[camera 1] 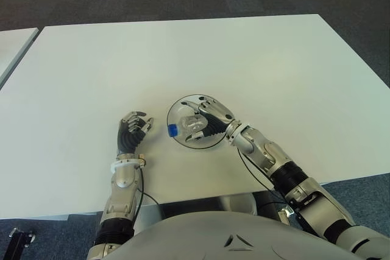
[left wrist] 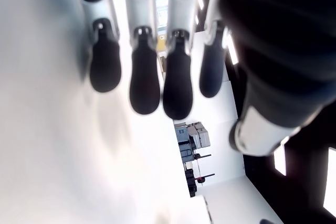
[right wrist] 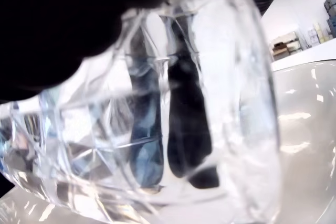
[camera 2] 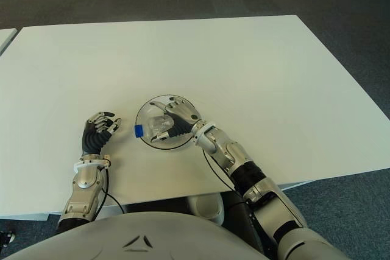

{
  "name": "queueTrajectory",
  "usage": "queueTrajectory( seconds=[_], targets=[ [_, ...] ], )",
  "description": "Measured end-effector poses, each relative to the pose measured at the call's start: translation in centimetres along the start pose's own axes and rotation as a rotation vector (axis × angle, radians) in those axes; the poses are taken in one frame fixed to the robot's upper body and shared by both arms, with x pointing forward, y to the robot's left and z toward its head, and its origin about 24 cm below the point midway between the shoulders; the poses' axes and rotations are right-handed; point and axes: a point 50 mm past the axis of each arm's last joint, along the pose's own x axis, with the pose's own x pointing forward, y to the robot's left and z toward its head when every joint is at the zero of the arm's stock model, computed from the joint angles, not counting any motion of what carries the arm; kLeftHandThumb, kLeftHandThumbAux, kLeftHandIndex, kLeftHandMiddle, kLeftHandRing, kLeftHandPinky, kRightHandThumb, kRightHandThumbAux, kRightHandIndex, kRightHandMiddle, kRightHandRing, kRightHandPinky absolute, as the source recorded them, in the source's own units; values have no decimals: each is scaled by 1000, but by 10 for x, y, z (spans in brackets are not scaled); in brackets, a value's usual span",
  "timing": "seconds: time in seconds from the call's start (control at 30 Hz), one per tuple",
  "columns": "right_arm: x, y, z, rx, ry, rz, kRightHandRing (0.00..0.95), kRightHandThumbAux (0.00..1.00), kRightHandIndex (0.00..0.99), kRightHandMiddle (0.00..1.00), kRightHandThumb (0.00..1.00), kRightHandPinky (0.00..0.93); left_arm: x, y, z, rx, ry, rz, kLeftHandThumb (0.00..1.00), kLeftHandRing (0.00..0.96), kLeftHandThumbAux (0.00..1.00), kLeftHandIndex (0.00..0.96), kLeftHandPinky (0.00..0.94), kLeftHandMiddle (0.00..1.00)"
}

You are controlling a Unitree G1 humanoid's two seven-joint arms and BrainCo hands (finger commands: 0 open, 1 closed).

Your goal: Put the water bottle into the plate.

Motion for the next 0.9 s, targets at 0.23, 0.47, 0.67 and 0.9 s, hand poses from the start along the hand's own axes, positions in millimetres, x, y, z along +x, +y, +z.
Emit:
queueTrajectory(
  seconds=[0.23,0.47,0.67,0.9],
  targets=[
    [-1,-2,1,-12,-3,-121,0,328,0,0,51,0,0,0,1,0,3,2,704,648,718,432,637,651],
    [-1,-5,2,-22,-7,-180,0,324,0,0,49,0,0,1,1,-3,9,4,704,649,718,431,636,653],
    [-2,-6,2,-22,-11,-205,0,320,0,0,40,0,0,0,1,4,9,1,704,647,718,431,632,648],
    [-3,-5,1,-29,-10,-220,0,315,0,0,38,0,0,0,3,5,11,2,703,643,717,431,627,644]
  ],
)
